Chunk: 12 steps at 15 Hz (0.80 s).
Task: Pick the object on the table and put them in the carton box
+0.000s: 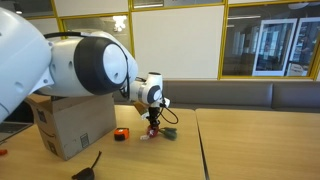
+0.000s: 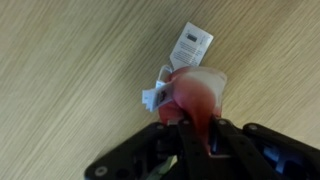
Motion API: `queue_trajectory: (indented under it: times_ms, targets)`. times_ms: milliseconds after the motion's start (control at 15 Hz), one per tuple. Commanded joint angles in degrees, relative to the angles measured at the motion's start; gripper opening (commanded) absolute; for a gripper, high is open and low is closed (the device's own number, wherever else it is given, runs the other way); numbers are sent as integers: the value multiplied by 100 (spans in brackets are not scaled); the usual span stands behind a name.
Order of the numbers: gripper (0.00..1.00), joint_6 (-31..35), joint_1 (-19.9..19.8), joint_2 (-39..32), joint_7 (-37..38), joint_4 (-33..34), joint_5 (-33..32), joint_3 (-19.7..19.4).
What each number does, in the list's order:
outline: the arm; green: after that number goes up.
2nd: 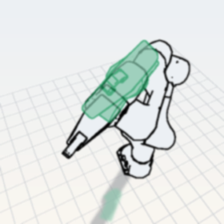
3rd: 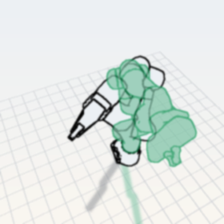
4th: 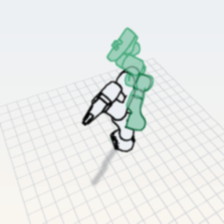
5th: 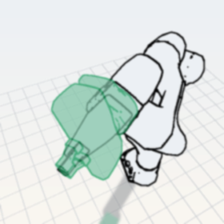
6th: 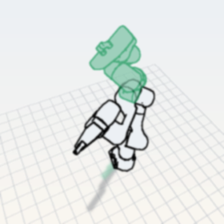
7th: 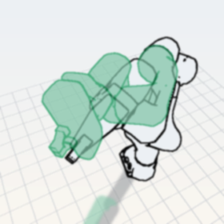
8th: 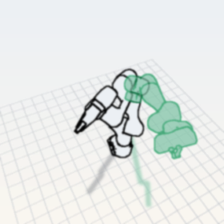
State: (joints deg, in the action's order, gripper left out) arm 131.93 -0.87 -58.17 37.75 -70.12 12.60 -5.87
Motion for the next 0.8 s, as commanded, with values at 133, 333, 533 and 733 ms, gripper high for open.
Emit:
queue_trajectory:
  times_ms: [133, 333, 533, 733]
  targets:
    - [12, 228, 72, 1117, 68, -960, -80, -206]
    - [12, 440, 261, 1882, 139, -1491, -302, -391]
    - [12, 607, 534, 2586, 269, -1842, -745, -560]
    - [12, 661, 876, 3254, 552, -2077, -1410, -667]
